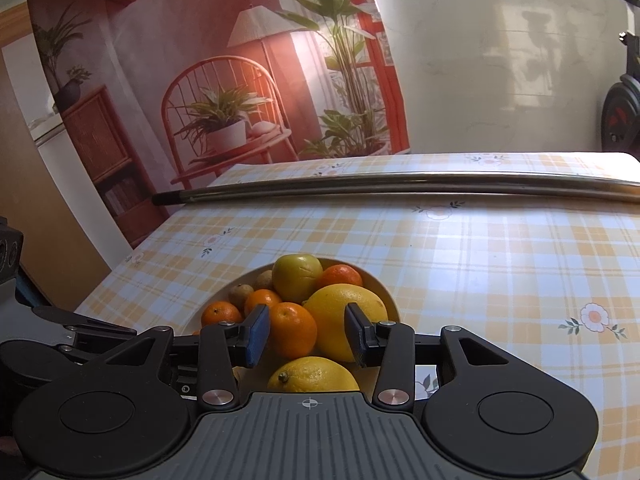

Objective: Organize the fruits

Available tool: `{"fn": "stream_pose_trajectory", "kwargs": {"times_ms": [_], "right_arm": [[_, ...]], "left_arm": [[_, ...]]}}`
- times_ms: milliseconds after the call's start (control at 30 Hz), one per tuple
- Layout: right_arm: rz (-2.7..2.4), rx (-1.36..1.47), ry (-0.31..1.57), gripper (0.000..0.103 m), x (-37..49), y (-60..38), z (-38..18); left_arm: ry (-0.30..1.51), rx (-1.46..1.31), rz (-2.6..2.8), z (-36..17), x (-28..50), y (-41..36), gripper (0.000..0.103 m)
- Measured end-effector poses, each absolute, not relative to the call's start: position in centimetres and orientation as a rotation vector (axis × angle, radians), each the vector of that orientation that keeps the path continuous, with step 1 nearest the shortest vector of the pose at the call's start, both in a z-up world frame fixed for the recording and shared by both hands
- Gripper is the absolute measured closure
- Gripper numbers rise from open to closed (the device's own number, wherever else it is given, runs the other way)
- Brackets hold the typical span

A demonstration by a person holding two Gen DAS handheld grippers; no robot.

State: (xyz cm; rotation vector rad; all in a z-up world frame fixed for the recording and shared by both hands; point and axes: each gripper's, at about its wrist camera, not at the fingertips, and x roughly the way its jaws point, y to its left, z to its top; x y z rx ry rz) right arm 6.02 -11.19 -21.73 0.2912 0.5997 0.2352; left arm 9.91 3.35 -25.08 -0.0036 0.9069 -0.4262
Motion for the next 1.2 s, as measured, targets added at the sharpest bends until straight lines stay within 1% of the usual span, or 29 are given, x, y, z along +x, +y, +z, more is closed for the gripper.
{"fn": "stream_pose_trajectory", "kwargs": {"times_ms": [300,500,533,567,600,633,700,733,767,800,833,867,900,933,967,1033,1100,1200], "right_arm": [[0.211,0.279,0.590,0.061,5.8,-11.2,-21.6],[0.187,0.278,0.581,0.055,5.8,-11.4,-21.6],[0.181,0.277,0.580,0.053,5.8,-11.4,-21.6],[0.173,0.275,0.578,0.050,5.7,-11.5,-21.6],[0.163,0.268,0.576,0.048,5.7,-11.5,-21.5],[0.152,0.259,0.575,0.044,5.7,-11.4,-21.5],[0.136,0.247,0.570,0.040,5.6,-11.5,-21.4],[0.132,0.246,0.569,0.034,5.6,-11.4,-21.4],[0.129,0.247,0.568,0.031,5.6,-11.5,-21.4],[0.126,0.247,0.567,0.031,5.6,-11.5,-21.5],[0.121,0.245,0.570,0.030,5.6,-11.6,-21.5],[0.112,0.239,0.575,0.025,5.7,-11.6,-21.5],[0.100,0.230,0.581,0.019,5.8,-11.6,-21.5],[0.088,0.224,0.582,0.011,5.8,-11.6,-21.5],[0.083,0.223,0.581,0.008,5.8,-11.6,-21.5],[0.082,0.233,0.587,0.007,5.9,-11.8,-21.6],[0.066,0.239,0.602,0.000,6.1,-12.0,-21.7],[0.044,0.229,0.619,0.000,6.2,-12.0,-22.0]], "left_arm": [[0.891,-0.007,-0.429,-24.9,9.7,3.4,0.075],[0.857,-0.022,-0.383,-24.3,9.6,4.1,0.074],[0.849,-0.021,-0.373,-24.1,9.5,4.2,0.072],[0.841,-0.019,-0.365,-24.0,9.5,4.3,0.066],[0.826,-0.014,-0.351,-23.8,9.4,4.3,0.062],[0.812,-0.008,-0.339,-23.7,9.3,4.3,0.056],[0.785,0.005,-0.321,-23.2,9.2,4.3,0.051],[0.773,0.010,-0.312,-23.1,9.1,4.3,0.049],[0.761,0.016,-0.302,-22.9,9.0,4.3,0.046],[0.750,0.021,-0.292,-22.7,9.0,4.3,0.044],[0.739,0.028,-0.280,-22.6,8.9,4.3,0.039],[0.730,0.039,-0.264,-22.4,8.9,4.3,0.029],[0.725,0.047,-0.254,-22.2,8.9,4.3,0.023],[0.716,0.051,-0.245,-22.1,9.0,4.4,0.014],[0.705,0.053,-0.237,-21.9,8.9,4.4,0.013],[0.692,0.056,-0.226,-21.6,8.9,4.5,0.011],[0.684,0.060,-0.210,-21.4,8.9,4.5,0.010],[0.676,0.045,-0.203,-21.2,8.9,4.8,0.010]]}}
